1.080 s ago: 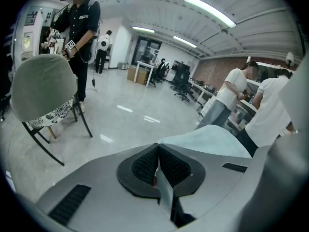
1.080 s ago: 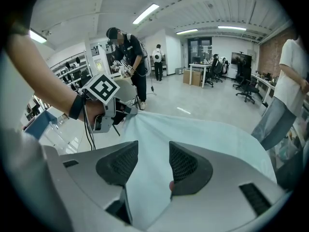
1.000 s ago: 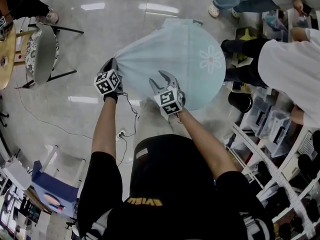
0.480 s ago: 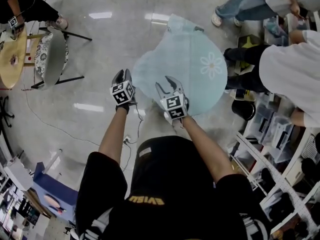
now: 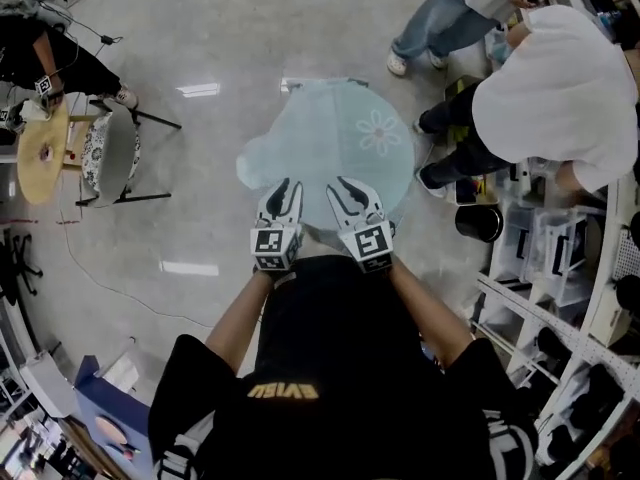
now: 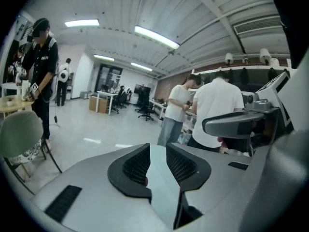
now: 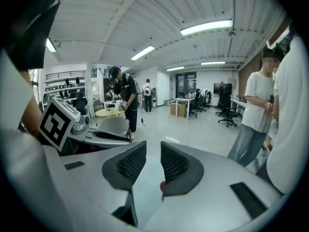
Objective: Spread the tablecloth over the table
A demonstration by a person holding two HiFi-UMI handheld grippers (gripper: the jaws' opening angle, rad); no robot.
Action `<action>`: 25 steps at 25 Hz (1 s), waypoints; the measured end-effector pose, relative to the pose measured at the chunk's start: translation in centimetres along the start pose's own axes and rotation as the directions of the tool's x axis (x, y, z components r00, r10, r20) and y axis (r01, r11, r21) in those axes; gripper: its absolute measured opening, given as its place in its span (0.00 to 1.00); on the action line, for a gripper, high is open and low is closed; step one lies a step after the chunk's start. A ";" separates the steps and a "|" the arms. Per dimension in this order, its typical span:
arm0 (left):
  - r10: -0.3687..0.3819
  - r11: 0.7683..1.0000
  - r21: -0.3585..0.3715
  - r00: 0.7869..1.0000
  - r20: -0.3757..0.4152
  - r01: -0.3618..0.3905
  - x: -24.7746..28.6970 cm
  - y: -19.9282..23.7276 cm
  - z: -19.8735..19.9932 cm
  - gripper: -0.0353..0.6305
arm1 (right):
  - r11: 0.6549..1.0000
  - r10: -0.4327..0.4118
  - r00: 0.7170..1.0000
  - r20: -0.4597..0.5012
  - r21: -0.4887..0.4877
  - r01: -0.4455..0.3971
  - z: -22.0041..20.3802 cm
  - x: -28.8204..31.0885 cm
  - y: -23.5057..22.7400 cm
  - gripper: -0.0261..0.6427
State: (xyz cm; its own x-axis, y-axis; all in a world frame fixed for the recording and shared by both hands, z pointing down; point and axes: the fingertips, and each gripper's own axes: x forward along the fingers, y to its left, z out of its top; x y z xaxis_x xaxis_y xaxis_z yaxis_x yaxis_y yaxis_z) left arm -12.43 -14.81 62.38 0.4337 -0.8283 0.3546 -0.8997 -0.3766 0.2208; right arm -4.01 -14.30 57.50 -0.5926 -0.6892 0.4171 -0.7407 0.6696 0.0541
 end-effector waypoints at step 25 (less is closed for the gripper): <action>0.065 0.969 0.222 0.978 0.199 -0.110 -12.1 -21.0 5.3 0.08 | 0.982 -0.172 0.950 0.262 0.119 0.145 0.2 -25.1 -4.7 0.04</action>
State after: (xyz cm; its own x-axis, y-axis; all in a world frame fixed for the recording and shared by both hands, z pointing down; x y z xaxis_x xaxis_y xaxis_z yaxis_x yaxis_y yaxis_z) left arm 0.97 0.90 48.65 0.3556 -0.9170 0.1807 -0.9302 -0.3660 -0.0269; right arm 14.30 -0.21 46.58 -0.5184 -0.8420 0.1494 -0.8511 0.5250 0.0058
